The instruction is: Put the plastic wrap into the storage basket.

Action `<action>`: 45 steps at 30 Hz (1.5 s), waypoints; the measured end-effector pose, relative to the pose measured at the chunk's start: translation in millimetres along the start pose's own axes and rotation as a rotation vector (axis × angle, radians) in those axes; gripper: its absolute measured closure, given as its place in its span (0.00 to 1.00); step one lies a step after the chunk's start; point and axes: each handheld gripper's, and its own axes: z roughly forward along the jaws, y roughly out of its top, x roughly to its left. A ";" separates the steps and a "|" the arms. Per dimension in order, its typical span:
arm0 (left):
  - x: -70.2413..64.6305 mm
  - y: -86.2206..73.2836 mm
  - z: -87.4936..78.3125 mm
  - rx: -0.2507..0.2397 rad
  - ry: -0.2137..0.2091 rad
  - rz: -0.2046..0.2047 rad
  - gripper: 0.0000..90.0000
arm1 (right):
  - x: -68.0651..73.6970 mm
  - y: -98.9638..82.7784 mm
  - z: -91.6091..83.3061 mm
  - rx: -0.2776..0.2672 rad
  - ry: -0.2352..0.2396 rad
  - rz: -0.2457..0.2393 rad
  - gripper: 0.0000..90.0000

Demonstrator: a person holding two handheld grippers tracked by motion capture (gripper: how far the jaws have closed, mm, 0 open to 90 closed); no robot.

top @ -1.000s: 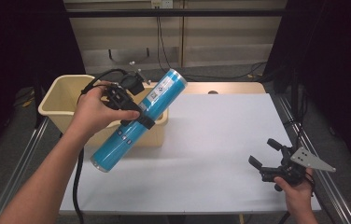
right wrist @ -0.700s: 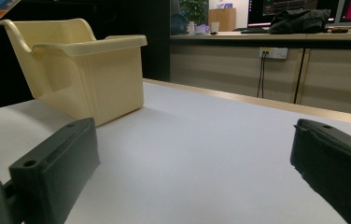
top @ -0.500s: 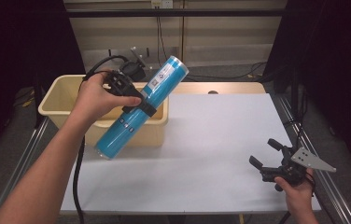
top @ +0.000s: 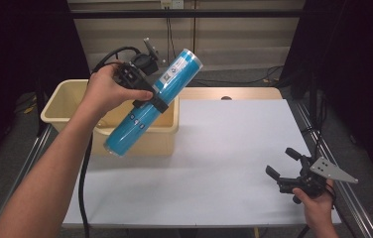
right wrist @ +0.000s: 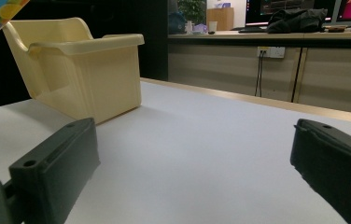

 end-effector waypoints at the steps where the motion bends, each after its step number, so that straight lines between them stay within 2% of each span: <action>1: 0.0 0.0 0.0 0.000 0.000 0.000 0.36 | 0.0 0.0 0.0 0.000 0.000 0.000 0.01; 6: 4.2 6.2 0.1 0.008 0.005 0.004 0.36 | -0.1 0.0 -0.3 -0.001 -0.002 -0.001 0.01; 12: 9.5 13.5 -0.1 0.011 0.012 0.029 0.36 | 0.0 -0.6 0.1 0.002 0.000 0.004 0.01; 15: 12.8 17.1 0.8 0.020 0.011 0.024 0.36 | -0.6 -0.9 0.1 0.003 -0.001 0.003 0.01; 21: 18.1 24.8 1.7 0.025 0.031 0.047 0.36 | -0.9 -0.9 -0.3 0.002 -0.003 0.005 0.01; 22: 19.3 26.1 1.4 0.031 0.031 0.062 0.36 | -0.9 -0.9 -0.3 0.002 -0.003 0.005 0.01; 23: 19.4 27.2 1.7 0.029 0.033 0.055 0.36 | -0.9 -0.9 -0.3 0.001 -0.002 0.006 0.01; 29: 23.2 33.3 2.7 0.044 0.069 0.117 0.36 | -1.0 -1.5 -0.7 0.002 -0.003 0.013 0.01; 35: 26.8 37.3 6.1 0.053 0.074 0.130 0.36 | -0.9 -1.7 -0.7 0.003 -0.001 0.010 0.01; 40: 29.9 38.7 9.6 0.051 0.090 0.167 0.36 | -1.0 -1.9 -0.6 0.004 -0.001 0.009 0.01; 45: 32.9 38.9 16.0 0.057 0.102 0.155 0.36 | -0.9 -1.8 -0.8 0.005 0.001 0.009 0.01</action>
